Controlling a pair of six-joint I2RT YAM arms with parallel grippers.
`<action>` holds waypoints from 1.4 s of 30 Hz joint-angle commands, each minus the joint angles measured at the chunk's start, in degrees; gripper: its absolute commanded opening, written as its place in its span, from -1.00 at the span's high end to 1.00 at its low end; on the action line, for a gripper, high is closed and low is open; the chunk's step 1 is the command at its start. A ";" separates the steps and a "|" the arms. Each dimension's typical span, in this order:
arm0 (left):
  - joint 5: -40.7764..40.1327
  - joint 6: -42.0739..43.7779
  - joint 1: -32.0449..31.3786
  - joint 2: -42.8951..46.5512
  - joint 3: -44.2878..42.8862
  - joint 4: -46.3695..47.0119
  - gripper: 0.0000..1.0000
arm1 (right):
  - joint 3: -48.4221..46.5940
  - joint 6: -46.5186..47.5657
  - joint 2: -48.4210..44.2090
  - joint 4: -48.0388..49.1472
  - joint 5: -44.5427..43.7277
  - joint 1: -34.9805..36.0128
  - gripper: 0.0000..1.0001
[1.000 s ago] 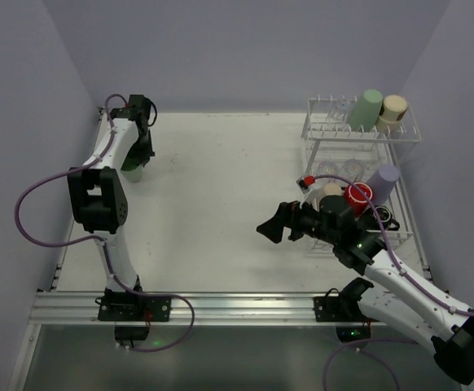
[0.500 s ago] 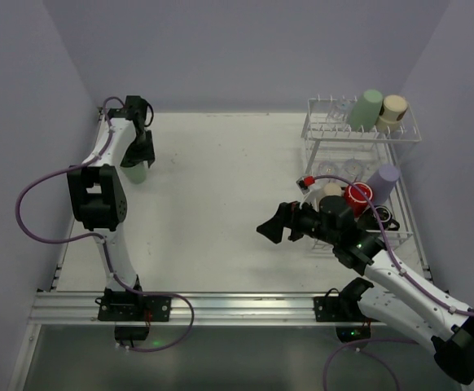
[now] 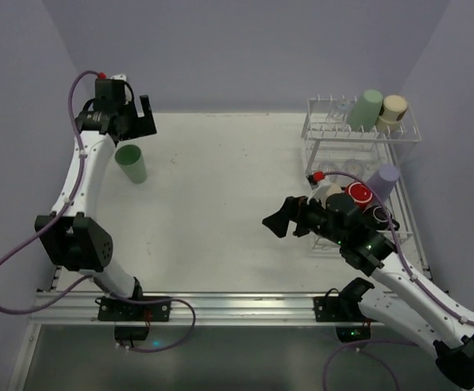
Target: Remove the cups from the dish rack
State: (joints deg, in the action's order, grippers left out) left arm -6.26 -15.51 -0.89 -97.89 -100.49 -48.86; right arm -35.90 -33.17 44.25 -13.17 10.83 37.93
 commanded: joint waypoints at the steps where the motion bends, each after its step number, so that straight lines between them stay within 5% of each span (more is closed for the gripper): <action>1: 5.11 -0.14 -5.41 9.98 5.11 7.02 -1.00 | -4.35 1.09 -4.34 -5.10 -8.34 0.30 -0.93; 4: 6.00 -0.31 -16.11 18.41 13.54 11.58 -1.00 | -6.37 1.09 -7.24 -10.46 -19.85 0.04 -0.71; 8: 14.60 -3.21 -26.96 31.51 30.58 23.35 -1.00 | -9.80 1.18 -6.90 -19.08 -34.62 -2.24 -0.67; 12: 19.35 -4.44 -31.37 38.72 46.56 32.59 -1.00 | -11.21 1.09 -4.62 -21.64 -37.56 -10.57 -0.80; 17: 22.43 -3.66 -31.63 44.79 56.26 34.89 -1.00 | -14.10 0.91 4.67 -21.55 -40.78 -14.29 -0.92; 37: 21.38 0.39 -31.99 49.46 57.25 31.55 -0.99 | -17.62 0.47 25.08 -15.05 -40.01 -17.98 -0.62; 42: 20.68 0.39 -31.90 48.93 57.33 31.55 -0.99 | -16.92 0.83 24.58 -13.90 -41.33 -17.98 -0.07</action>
State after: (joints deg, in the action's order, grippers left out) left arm 14.72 -16.69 -32.67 -48.56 -43.03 -18.48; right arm -52.18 -31.81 69.91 -30.09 -28.99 20.12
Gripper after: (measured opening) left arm 0.994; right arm 0.614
